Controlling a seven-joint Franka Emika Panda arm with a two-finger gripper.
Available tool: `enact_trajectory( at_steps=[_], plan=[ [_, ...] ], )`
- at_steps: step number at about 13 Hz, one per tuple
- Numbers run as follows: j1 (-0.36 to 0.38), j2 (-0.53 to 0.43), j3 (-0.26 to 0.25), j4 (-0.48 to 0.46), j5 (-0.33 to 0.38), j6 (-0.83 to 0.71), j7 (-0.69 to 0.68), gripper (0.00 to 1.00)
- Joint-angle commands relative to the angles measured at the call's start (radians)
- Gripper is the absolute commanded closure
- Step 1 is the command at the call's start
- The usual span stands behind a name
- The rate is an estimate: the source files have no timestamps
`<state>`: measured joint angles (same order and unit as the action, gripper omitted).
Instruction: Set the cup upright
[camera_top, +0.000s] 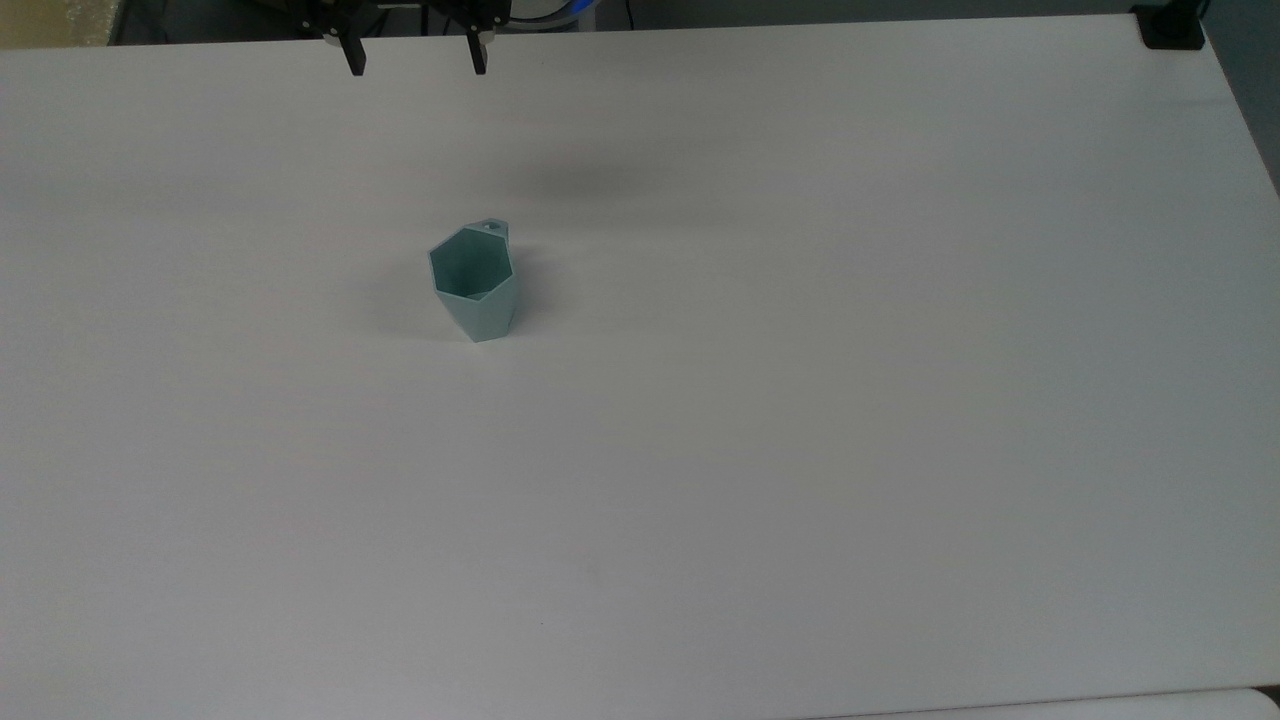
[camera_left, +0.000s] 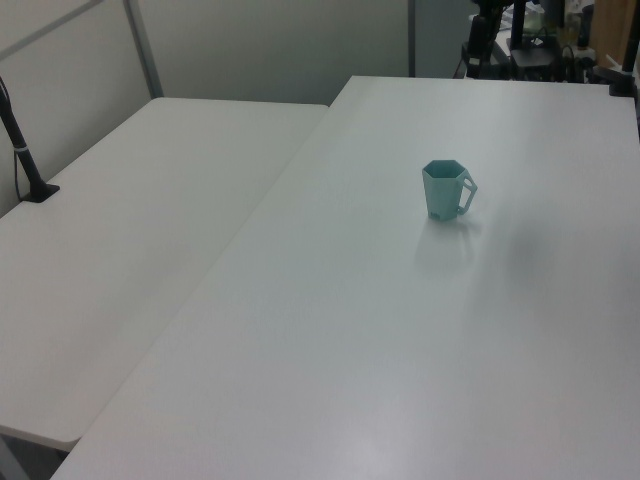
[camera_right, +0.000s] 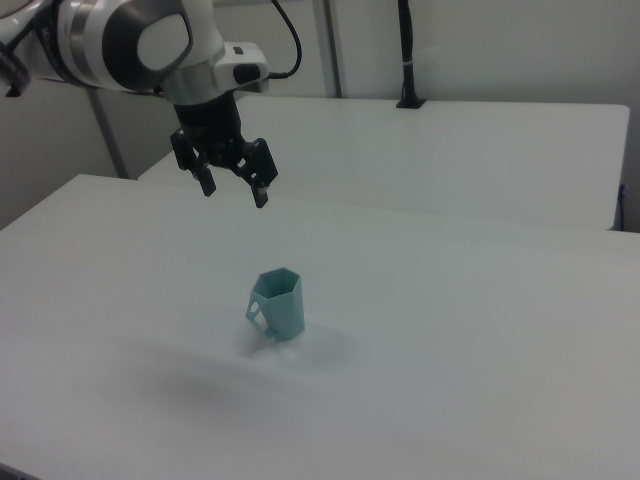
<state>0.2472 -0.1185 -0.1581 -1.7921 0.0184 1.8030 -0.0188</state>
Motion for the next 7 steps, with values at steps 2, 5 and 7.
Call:
enact_trajectory(
  at_steps=[2, 5, 7],
  plan=[
    [-0.015, 0.02, -0.012, 0.077, -0.014, -0.094, -0.035, 0.0],
    [-0.017, 0.042, -0.011, 0.091, -0.014, -0.136, -0.02, 0.0],
    [-0.019, 0.048, -0.011, 0.097, -0.014, -0.136, -0.02, 0.0]
  ],
)
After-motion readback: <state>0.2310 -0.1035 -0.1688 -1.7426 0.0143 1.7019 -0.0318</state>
